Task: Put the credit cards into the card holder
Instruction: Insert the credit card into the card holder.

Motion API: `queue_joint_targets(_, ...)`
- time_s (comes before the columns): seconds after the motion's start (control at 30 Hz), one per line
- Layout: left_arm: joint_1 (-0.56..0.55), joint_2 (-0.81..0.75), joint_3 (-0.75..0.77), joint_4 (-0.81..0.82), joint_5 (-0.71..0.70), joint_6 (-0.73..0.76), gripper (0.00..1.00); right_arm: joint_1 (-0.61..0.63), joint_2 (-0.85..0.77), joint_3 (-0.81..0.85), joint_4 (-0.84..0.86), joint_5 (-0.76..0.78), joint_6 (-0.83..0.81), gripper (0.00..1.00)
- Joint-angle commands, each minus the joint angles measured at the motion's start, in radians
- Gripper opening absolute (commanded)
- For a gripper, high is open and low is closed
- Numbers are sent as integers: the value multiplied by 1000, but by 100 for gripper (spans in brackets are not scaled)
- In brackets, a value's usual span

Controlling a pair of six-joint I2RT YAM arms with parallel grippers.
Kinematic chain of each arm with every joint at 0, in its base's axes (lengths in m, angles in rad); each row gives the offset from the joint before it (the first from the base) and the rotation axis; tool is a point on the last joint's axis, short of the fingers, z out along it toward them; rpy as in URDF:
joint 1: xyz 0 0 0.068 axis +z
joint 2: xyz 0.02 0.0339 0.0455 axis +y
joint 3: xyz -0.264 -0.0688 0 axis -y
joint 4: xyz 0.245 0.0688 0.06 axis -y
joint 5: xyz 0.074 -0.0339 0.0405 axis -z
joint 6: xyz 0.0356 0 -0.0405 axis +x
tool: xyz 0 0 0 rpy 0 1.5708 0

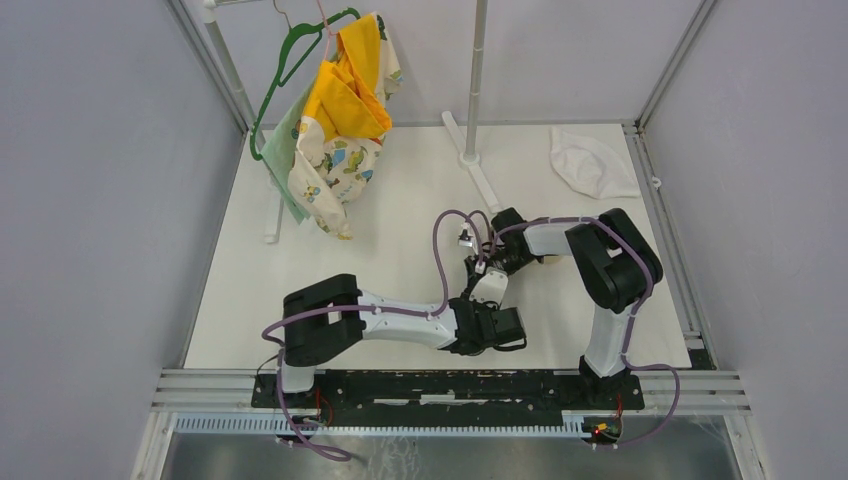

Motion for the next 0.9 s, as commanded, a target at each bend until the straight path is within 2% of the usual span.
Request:
queue_joint_targets(0.0, 22, -54, -34, -52, -49, -24, 43, -15, -38, 15, -12, 61, -59, 40)
queue_joint_targets(0.23, 21, -114, -64, -11, -6, 18, 43, -31, -90, 33, -38, 53, -93, 39)
queue_joint_targets(0.4, 19, -259, -140, 119, 100, 97, 45, -52, -173, 52, -74, 77, -150, 39)
queue_joint_targets(0.53, 21, -393, -225, 219, 158, 157, 47, -57, -286, 51, -79, 148, -210, 39)
queue_joint_targets(0.63, 22, -491, -305, 266, 148, 203, 47, -56, -386, 31, -39, 203, -240, 39)
queue_joint_targets(0.87, 29, -717, -521, 444, 143, 341, 47, -56, -634, -35, 77, 191, -373, 38)
